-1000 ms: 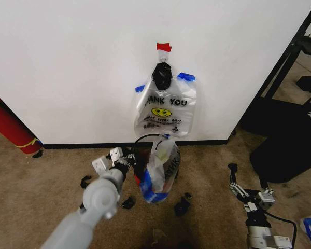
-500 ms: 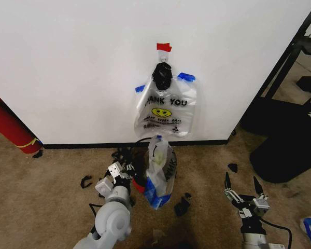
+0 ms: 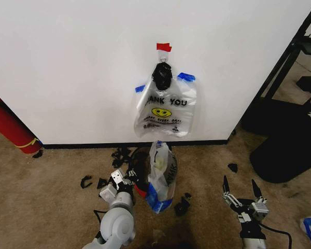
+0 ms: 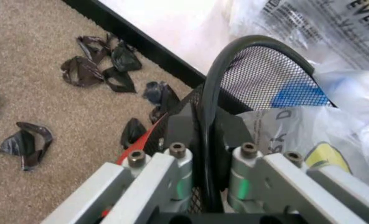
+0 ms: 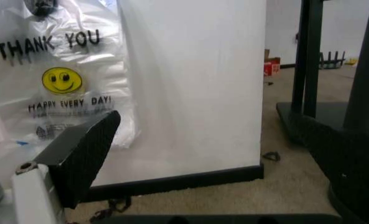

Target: Pick up the garbage bag from the wall and place it over the trash bin.

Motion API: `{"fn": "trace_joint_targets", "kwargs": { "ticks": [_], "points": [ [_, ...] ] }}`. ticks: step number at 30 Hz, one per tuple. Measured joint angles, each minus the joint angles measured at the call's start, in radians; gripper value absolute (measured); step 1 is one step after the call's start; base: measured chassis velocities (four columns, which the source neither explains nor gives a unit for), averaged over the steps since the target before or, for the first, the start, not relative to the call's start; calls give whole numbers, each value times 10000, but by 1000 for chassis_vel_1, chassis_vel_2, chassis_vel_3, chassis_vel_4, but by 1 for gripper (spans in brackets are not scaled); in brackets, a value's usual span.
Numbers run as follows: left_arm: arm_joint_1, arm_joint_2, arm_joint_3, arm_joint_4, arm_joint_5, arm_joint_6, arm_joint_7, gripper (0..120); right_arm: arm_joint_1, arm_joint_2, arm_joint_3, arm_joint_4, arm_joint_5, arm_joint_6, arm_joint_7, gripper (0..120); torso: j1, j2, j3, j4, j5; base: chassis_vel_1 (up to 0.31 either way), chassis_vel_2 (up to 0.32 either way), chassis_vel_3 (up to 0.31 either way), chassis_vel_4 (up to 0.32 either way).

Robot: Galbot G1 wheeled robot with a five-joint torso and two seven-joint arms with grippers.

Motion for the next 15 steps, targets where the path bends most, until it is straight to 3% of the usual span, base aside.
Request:
{"fn": "trace_joint_targets", "kwargs": {
  "ticks": [4, 6, 15],
  "points": [
    [-27, -10, -25, 113, 117, 78, -119, 26, 75, 3, -6, 5, 3, -22, 3, 100, 0, 0, 0, -1, 0, 0, 0, 0, 0],
    [-20, -6, -37, 102, 135, 99, -141, 30, 88, 9, 12, 5, 12, -24, 7, 100, 0, 0, 0, -1, 0, 0, 0, 0, 0],
    [-38, 340, -267, -565, 299, 337, -268, 63, 334, 35, 157, -96, 235, -267, 149, 100, 0, 0, 0, 0, 0, 0, 0, 0, 0]
  ]
}}
